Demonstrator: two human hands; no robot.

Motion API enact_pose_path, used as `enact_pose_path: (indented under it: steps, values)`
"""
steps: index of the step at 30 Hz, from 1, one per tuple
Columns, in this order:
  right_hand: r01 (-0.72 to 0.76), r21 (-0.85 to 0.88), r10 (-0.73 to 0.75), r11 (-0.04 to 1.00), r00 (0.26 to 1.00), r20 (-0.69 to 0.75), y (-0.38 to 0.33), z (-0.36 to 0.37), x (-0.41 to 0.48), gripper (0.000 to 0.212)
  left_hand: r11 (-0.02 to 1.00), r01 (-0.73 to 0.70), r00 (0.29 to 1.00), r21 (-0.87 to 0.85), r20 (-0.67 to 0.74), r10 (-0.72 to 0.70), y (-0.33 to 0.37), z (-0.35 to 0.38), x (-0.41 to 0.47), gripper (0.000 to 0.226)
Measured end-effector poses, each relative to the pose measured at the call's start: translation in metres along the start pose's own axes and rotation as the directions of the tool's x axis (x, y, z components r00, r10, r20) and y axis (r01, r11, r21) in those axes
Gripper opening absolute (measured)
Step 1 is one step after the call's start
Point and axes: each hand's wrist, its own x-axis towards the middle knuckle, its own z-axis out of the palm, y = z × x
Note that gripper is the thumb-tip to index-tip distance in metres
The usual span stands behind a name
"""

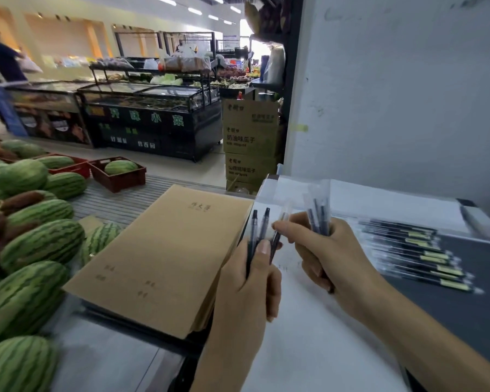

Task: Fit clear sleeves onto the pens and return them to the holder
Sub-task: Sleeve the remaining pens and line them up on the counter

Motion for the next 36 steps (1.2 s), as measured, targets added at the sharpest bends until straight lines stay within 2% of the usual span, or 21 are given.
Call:
enact_pose_path:
  steps: [3,6,8,10,14,20,23,25,28,32,36]
  values:
    - [0.022,0.108,-0.004,0.994,0.986,-0.166,-0.002,-0.007,0.004,0.030,0.993,-0.009,1.000,-0.117,-0.011,0.008,0.000,0.001,0.003,0.039]
    - [0.056,0.162,0.004,0.985,0.938,-0.345,-0.009,-0.021,0.008,0.037,0.982,-0.008,0.999,-0.188,-0.053,-0.002,-0.003,-0.004,0.004,0.041]
    - [0.103,0.105,-0.050,0.989,0.905,-0.423,-0.012,-0.027,0.010,0.042,0.975,-0.019,0.998,-0.220,-0.068,0.004,-0.004,-0.008,0.004,0.038]
    - [0.162,0.027,-0.132,0.986,0.881,-0.453,-0.012,-0.026,0.010,0.031,0.964,-0.028,0.997,-0.263,-0.077,0.008,-0.003,-0.011,0.003,0.032]
    - [0.238,-0.052,-0.237,0.970,0.866,-0.441,-0.001,-0.012,0.011,0.027,0.947,-0.029,0.993,-0.320,-0.121,-0.010,-0.002,-0.016,0.001,0.031]
    - [0.255,-0.108,-0.277,0.961,0.911,-0.307,0.016,0.004,0.014,0.025,0.919,-0.029,0.990,-0.394,-0.141,-0.030,0.000,-0.017,0.001,0.031]
    - [0.223,-0.139,-0.251,0.965,0.939,-0.234,0.021,0.002,0.016,0.014,0.918,-0.015,0.989,-0.396,-0.138,-0.043,0.000,-0.018,0.001,0.030]
    - [0.172,-0.165,-0.203,0.971,0.959,-0.197,0.025,0.003,0.016,0.018,0.922,-0.012,0.988,-0.386,-0.144,-0.047,0.000,-0.017,0.001,0.031]
    - [0.147,-0.141,-0.177,0.979,0.959,-0.223,0.024,0.004,0.016,0.025,0.925,-0.001,0.989,-0.381,-0.137,-0.056,0.001,-0.018,0.000,0.030]
    - [0.210,-0.072,-0.221,0.975,0.945,-0.242,0.016,0.000,0.016,0.021,0.891,0.010,0.996,-0.453,-0.076,-0.050,0.005,-0.020,-0.002,0.039]
    - [0.077,-0.075,-0.093,0.994,0.967,-0.238,0.014,0.001,0.017,0.032,0.823,0.026,0.997,-0.567,-0.043,-0.060,0.006,-0.020,-0.005,0.041]
